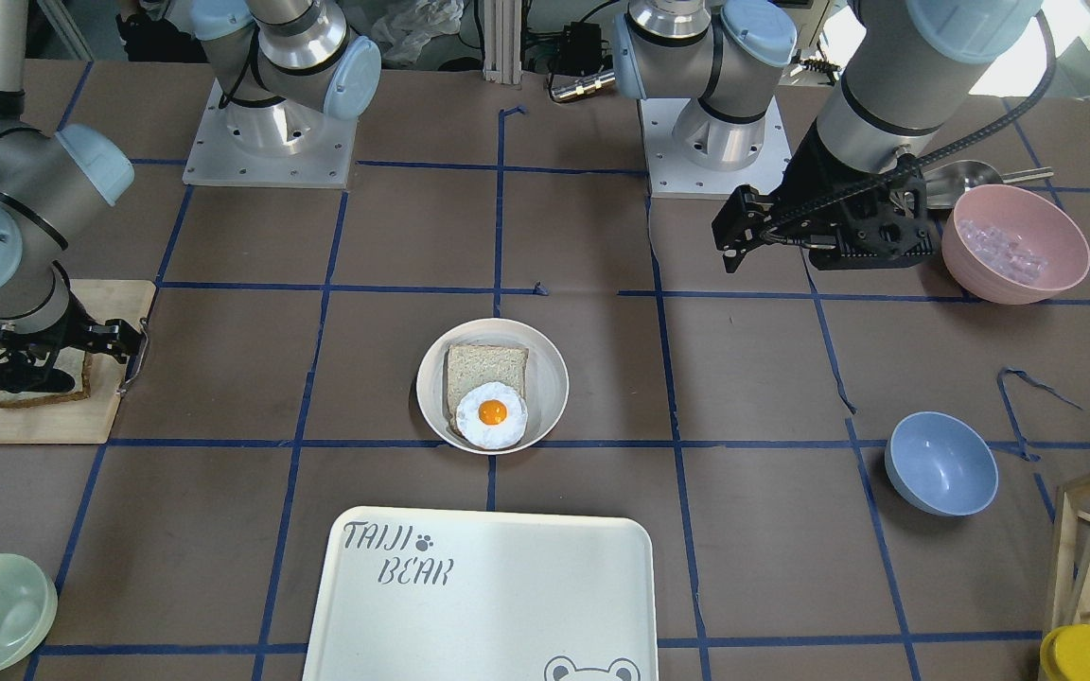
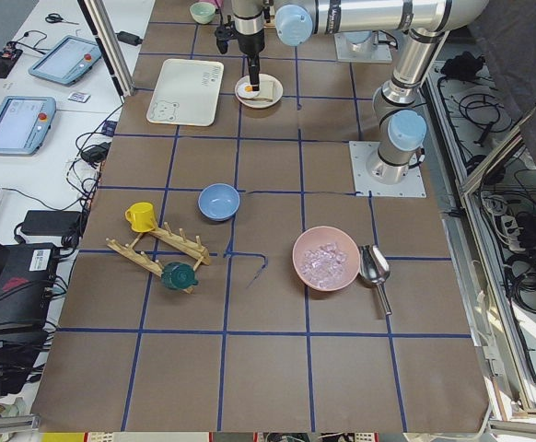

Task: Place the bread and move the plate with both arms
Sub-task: 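Lower the right gripper and grasp the bread slice on the board, then lift the bread slice with the right gripper and carry it toward the plate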

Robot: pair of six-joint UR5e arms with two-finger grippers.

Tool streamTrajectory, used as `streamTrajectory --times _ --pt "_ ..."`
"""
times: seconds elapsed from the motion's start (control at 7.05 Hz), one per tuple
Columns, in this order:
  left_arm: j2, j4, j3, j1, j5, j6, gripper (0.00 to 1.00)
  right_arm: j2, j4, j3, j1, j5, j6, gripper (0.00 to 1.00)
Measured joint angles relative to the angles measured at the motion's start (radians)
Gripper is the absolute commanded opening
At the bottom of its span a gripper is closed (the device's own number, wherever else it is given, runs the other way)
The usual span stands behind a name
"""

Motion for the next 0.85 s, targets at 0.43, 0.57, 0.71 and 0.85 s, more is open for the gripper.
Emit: streamTrajectory --times 0.43,0.57,0.71,0.85 --pt "0.001 -0.006 -0.004 -0.001 0.001 0.0 1.0 0.005 -0.009 0.001 -0.013 -0.003 -0.02 0.65" --pt "0.001 -0.004 -0.006 -0.001 0.001 0.0 1.0 0.005 -0.009 0.001 -0.025 -0.004 -0.031 0.58" --pt "0.001 -0.002 -0.006 -0.001 0.001 -0.001 1.0 0.005 -0.007 0.001 -0.036 -0.004 -0.036 0.52" --pt "0.001 -0.002 -0.007 -0.001 0.0 0.0 1.0 0.005 -0.006 0.001 -0.043 -0.004 -0.038 0.43"
